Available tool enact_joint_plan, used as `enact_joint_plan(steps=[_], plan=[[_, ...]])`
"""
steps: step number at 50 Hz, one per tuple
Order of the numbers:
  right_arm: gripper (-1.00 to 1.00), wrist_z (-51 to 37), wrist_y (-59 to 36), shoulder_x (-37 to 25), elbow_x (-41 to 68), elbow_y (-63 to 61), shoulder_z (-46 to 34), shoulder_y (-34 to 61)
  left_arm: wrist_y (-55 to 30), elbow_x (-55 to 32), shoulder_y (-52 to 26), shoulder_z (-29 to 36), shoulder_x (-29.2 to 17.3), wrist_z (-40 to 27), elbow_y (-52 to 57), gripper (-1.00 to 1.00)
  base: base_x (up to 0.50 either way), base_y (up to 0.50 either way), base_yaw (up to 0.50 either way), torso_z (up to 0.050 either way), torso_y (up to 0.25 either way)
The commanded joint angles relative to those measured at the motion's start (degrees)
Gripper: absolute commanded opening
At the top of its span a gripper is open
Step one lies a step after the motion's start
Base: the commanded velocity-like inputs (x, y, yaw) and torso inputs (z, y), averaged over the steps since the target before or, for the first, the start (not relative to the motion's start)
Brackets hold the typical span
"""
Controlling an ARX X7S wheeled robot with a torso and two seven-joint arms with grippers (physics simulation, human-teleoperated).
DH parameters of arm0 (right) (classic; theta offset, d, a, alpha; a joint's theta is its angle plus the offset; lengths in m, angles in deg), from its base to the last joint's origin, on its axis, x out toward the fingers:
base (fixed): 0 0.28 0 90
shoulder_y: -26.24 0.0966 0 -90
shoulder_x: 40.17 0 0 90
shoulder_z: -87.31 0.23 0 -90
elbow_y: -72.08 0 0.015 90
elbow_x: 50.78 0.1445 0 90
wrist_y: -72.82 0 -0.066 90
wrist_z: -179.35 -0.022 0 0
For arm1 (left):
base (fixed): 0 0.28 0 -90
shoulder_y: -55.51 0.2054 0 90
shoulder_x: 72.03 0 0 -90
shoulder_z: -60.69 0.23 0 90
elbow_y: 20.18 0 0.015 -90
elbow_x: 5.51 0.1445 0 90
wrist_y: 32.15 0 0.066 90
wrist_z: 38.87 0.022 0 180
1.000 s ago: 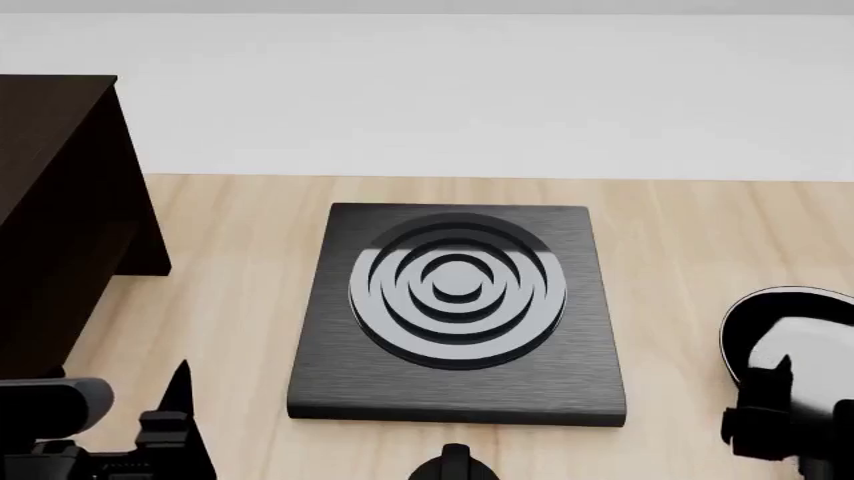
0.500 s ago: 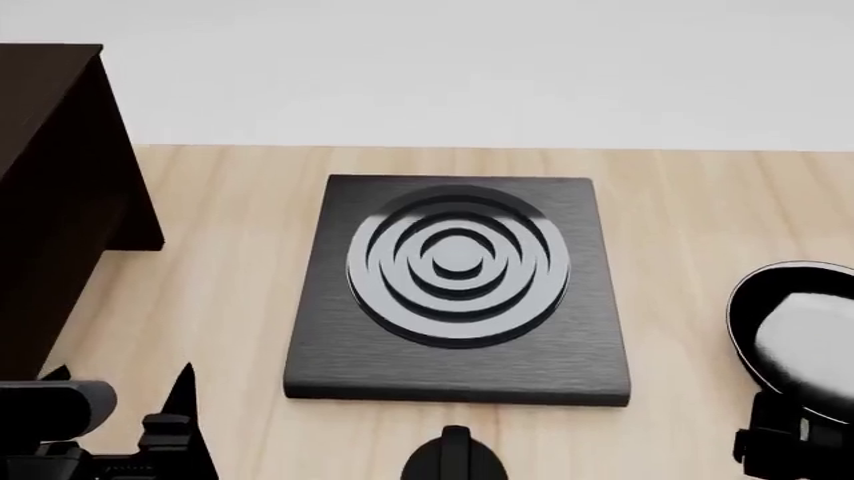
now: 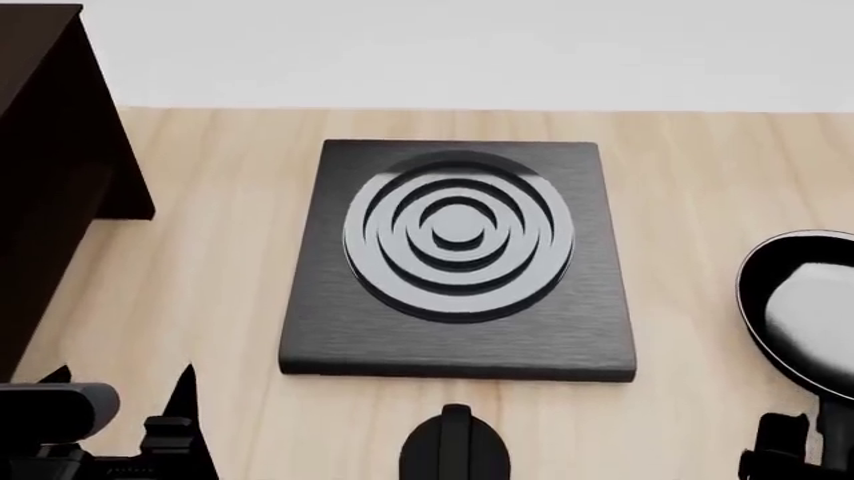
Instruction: Put the frying pan on the cabinet shelf.
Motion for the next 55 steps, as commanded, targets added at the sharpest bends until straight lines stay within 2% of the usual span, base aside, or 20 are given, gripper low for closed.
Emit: enact_joint_plan(steps=[1,16,33,34,47,55], plan=[[1.0,-0.32,1.37,0.83,-0.36,1.54,0.71,-0.04,4.32,0.93,0.69,0.6,-0.26,1.3,-1.7,1.0,0.0,0.0,0.0,0.0,-0.057],[1.0,-0.04,5.97,1.46,-1.09,7.87,-0.84,0.95,4.39,0.14,0.8,0.52,-0.61,0.8,-1.68,1.0,0.0,0.0,0.0,0.004,-0.169],[1.0,-0.24,4.12,1.1,-0.39,4.32,-0.21,0.44,4.27,-0.79,0.67,0.36,-0.66,-0.29,-0.58,1.0,0.0,0.0,0.0,0.002,-0.057],[-1.0,-0.31,4.32,0.99,-0.5,3.61,-0.33,0.36,4.19,-0.8,0.65,0.42,-0.68,-0.4,-0.44,1.0,0.0,0.0,0.0,0.0,0.0],[-1.0,-1.54,0.97,1.08,0.6,-7.33,1.52,-1.13,4.81,-0.94,0.69,0.67,-0.94,-0.86,-0.9,1.0,0.0,0.0,0.0,0.0,0.0],[-1.0,-1.8,-2.35,-0.58,0.11,-15.61,-0.79,-1.76,4.83,-1.29,0.51,0.68,-1.23,-1.09,-0.69,1.0,0.0,0.0,0.0,0.0,0.0]])
